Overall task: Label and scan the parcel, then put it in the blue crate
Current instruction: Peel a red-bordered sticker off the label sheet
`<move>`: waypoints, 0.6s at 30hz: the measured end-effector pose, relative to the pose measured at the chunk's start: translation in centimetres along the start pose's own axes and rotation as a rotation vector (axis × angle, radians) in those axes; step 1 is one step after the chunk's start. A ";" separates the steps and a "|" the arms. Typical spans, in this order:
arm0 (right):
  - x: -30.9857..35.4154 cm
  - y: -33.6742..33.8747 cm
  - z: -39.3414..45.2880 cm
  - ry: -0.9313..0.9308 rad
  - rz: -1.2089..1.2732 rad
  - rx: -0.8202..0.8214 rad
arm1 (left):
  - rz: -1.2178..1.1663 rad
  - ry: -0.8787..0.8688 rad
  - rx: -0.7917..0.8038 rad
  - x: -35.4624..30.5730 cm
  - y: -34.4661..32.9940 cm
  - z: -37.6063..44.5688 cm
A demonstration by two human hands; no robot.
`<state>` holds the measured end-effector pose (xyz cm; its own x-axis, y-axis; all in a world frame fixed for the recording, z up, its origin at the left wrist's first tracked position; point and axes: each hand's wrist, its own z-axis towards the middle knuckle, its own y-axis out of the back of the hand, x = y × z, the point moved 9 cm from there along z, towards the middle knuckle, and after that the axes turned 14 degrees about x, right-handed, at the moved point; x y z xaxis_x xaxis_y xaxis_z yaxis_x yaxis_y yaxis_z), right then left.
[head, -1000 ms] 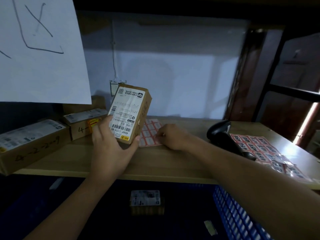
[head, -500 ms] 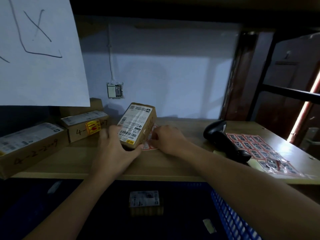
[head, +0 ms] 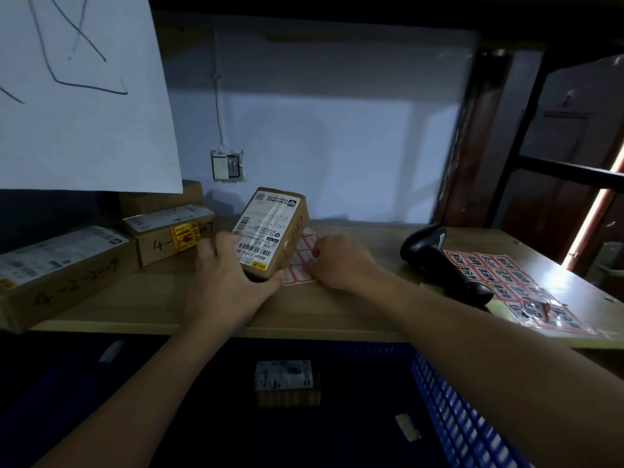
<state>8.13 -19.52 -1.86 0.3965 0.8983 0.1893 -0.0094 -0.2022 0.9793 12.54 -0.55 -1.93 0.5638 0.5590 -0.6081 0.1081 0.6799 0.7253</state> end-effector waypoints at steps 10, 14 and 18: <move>-0.6 0.1 -0.4 0.050 0.133 0.085 | -0.011 -0.023 -0.007 -0.2 0.1 -0.1; -0.8 0.0 -0.1 0.023 0.213 0.119 | -0.030 -0.043 -0.013 -0.1 0.1 -0.2; -0.8 -0.3 0.2 0.014 0.241 0.161 | -0.030 -0.045 -0.013 -0.2 0.1 -0.2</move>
<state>7.95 -20.27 -2.34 0.3882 0.8219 0.4168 0.0449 -0.4686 0.8822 12.30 -0.51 -1.81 0.5964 0.5168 -0.6143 0.1149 0.7024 0.7025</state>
